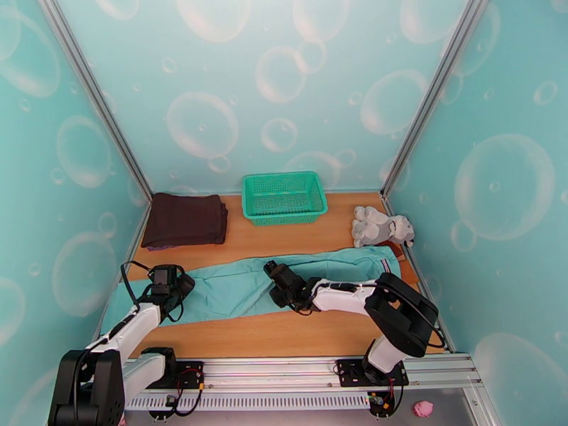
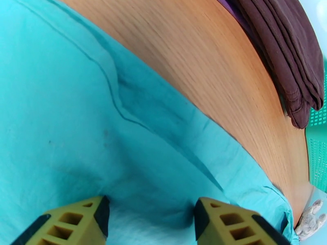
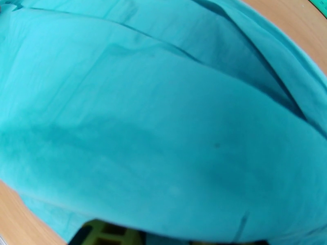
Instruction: Fold and stack the trousers
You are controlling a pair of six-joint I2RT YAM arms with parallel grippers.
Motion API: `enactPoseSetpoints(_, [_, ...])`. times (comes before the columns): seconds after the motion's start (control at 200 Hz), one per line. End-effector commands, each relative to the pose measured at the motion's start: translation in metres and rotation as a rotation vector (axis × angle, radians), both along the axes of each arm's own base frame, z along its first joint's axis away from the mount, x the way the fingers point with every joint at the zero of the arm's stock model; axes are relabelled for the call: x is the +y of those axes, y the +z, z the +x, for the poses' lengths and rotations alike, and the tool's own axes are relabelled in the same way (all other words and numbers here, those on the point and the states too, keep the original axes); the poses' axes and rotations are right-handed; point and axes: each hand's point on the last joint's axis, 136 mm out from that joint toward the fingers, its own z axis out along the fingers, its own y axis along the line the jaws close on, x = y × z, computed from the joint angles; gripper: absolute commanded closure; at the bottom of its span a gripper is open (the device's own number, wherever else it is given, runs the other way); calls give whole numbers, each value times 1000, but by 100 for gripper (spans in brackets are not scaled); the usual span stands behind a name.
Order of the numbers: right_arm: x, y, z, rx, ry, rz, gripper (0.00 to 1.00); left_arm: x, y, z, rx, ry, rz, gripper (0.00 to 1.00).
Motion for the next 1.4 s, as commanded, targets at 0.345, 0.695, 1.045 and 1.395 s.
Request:
enactPoseSetpoints(0.345, [7, 16, 8, -19, 3, 34, 85, -1, -3, 2, -17, -2, -5, 40])
enactPoseSetpoints(0.695, [10, 41, -13, -16, 34, 59, 98, 15, -5, -4, -8, 94, 25, 39])
enactPoseSetpoints(1.045, [-8, 20, -74, 155, 36, -6, 96, 17, 3, 1, -57, 109, 6, 39])
enactPoseSetpoints(1.395, [-38, 25, -66, 116, -75, -110, 61, 8, 25, 18, -113, 11, 27, 40])
